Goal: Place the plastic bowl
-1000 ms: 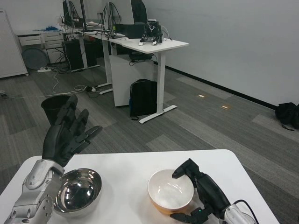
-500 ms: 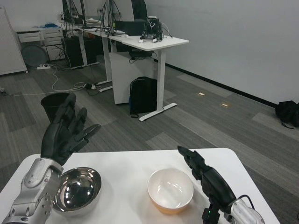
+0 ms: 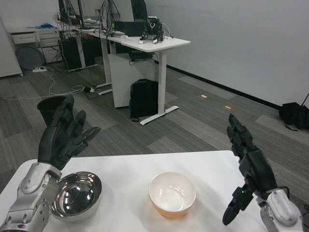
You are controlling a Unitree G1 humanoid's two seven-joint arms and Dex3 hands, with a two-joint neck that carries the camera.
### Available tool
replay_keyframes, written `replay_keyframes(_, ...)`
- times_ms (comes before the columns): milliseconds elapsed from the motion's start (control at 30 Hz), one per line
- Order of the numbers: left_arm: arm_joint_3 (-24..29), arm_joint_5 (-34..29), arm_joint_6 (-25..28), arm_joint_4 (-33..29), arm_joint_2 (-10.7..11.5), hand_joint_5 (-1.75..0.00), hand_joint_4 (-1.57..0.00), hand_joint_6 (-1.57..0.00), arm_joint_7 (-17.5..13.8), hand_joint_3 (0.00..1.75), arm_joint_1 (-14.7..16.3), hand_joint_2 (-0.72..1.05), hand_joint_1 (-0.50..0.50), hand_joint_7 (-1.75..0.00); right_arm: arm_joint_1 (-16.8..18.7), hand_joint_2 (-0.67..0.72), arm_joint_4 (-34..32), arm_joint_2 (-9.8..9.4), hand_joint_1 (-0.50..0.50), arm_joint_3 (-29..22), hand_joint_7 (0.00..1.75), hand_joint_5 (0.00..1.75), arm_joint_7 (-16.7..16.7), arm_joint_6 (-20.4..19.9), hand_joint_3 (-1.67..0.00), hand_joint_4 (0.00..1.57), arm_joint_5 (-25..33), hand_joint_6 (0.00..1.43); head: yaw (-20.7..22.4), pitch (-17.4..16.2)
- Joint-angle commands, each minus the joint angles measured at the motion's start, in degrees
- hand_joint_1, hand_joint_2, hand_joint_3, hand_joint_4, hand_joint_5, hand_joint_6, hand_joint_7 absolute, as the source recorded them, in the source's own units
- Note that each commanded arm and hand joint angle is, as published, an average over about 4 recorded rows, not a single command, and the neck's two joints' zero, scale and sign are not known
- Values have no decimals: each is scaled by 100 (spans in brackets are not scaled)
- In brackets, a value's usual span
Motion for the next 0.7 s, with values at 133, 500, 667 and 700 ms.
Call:
replay_keyframes(133, 1, -42, -54, 153, 41, 0, -30, -8, -3, 0, -112, 78, -32, 0, -36, 60, -1099, -110, -43, -356, 0, 0, -318, 279, 0, 0, -29, 0, -57, 19)
replay_keyframes(500, -153, -112, -133, 371, 61, 0, -30, -8, -20, 0, -306, 78, -34, 0, -860, 53, -1167, -240, -42, 264, 0, 0, -1109, -222, 0, 0, -194, 0, -156, 128)
replay_keyframes(667, -153, -112, -133, 375, 76, 0, -30, -8, -25, 0, -321, 78, -34, 0, -1046, 52, -1125, -264, -43, 429, 0, 0, -1146, -295, 0, 0, -181, 0, -137, 117)
replay_keyframes(700, -153, -112, -133, 373, 76, 0, -30, -8, -22, 2, -323, 78, -34, 0, -1068, 50, -1116, -266, -44, 451, 0, 0, -1151, -301, 0, 0, -179, 0, -135, 113)
